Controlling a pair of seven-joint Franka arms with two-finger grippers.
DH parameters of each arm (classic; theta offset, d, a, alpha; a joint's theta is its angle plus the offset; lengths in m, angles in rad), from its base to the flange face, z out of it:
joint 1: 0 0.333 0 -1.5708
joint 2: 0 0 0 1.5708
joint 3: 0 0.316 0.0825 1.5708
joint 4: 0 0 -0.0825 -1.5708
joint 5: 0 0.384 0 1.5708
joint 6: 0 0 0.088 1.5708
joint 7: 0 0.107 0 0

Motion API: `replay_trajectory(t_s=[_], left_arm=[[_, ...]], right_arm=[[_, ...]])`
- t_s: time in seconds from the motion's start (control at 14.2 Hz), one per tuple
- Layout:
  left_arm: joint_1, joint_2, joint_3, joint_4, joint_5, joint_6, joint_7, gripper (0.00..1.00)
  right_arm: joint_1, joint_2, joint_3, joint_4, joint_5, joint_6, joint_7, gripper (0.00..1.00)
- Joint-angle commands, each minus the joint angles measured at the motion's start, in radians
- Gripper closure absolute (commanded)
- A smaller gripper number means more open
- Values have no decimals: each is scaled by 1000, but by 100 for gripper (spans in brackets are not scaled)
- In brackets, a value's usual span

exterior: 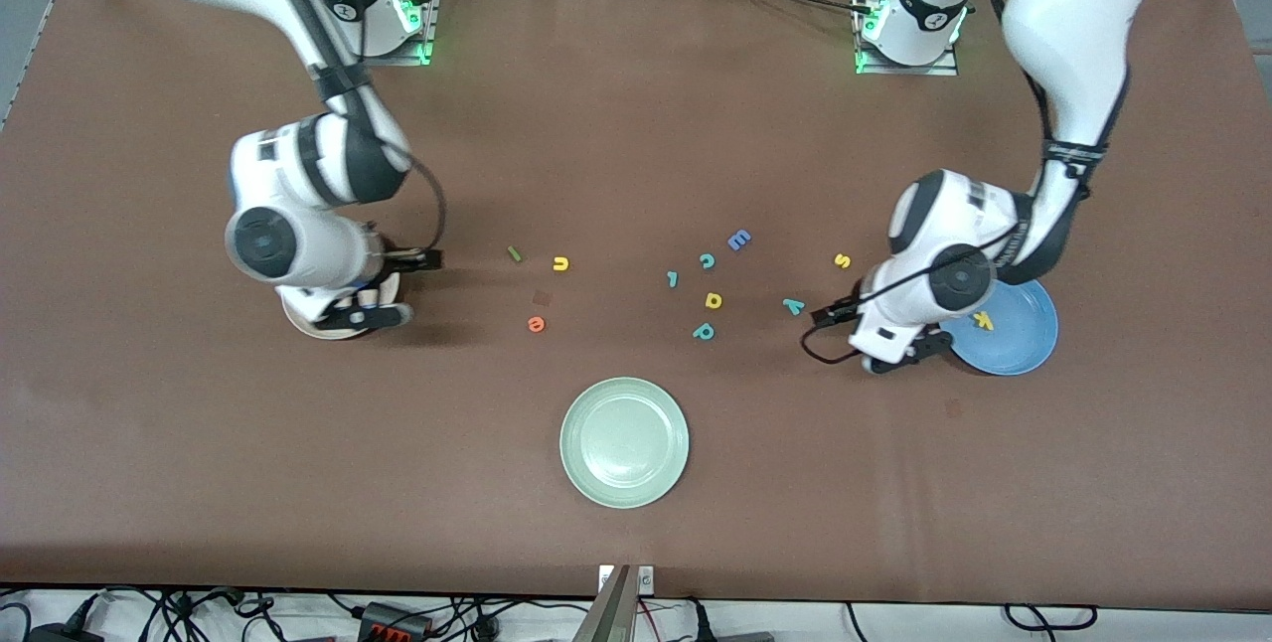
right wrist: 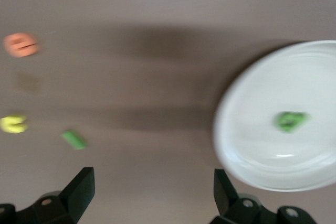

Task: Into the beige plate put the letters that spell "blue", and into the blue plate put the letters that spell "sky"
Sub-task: 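Grasp the teal y with the left gripper while the right gripper grasps the green l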

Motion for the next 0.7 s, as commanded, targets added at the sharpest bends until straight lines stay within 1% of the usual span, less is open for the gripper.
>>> replay_trajectory(t_s=[0.0, 0.14, 0.21, 0.28, 0.35, 0.42, 0.49, 0.56, 0.63], left_arm=[[-49, 37, 8, -13, 26, 58, -102, 0], [-42, 41, 5, -15, 26, 72, -102, 0], [-43, 46, 5, -15, 26, 94, -102, 3], [-46, 49, 3, -15, 26, 104, -102, 10], [-50, 52, 4, -15, 26, 105, -103, 20], [-53, 57, 3, -15, 26, 105, -102, 26], [-53, 64, 4, -15, 26, 106, -102, 32], [-49, 67, 3, -15, 26, 106, -99, 35], [-46, 71, 3, -13, 26, 108, -100, 36]], right_arm=[[86, 39, -5, -16, 16, 69, 5, 0], [164, 65, -7, -26, 16, 128, 3, 0], [181, 77, -7, -33, 16, 149, 1, 0], [183, 89, -5, -39, 15, 156, -5, 3], [184, 97, -5, -42, 15, 157, -18, 12], [186, 103, -5, -42, 13, 160, -43, 20], [190, 111, -7, -42, 15, 174, -51, 33], [197, 118, -7, -42, 13, 185, -52, 40], [197, 126, -7, -42, 10, 202, -57, 41]])
